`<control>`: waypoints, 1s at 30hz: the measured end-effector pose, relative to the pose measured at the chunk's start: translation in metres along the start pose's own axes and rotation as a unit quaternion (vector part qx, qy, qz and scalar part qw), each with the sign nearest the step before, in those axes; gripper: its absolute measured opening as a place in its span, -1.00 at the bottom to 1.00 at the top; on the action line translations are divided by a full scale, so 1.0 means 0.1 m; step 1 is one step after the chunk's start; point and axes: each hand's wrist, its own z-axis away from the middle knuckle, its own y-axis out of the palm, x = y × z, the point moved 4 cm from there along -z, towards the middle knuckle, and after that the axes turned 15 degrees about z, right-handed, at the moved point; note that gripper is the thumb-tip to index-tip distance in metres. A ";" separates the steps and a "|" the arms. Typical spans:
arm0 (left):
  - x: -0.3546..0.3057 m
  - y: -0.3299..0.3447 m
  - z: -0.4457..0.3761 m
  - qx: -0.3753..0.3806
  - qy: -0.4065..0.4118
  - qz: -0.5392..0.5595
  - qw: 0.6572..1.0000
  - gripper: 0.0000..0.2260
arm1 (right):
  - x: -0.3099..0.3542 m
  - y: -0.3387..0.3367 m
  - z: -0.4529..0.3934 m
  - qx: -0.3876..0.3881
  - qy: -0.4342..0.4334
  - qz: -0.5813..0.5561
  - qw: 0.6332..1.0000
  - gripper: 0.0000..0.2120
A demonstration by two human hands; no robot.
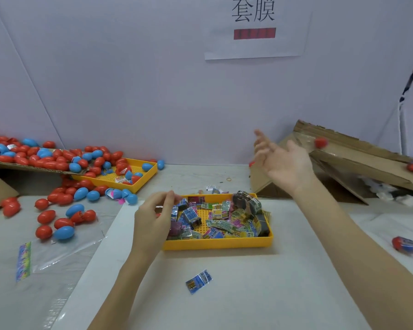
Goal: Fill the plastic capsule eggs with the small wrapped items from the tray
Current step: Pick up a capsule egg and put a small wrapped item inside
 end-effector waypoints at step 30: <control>0.81 -0.92 -1.94 0.020 -0.063 -0.553 0.831 -0.64 | -1.03 -0.15 0.40 0.007 -0.140 0.634 0.761 -0.58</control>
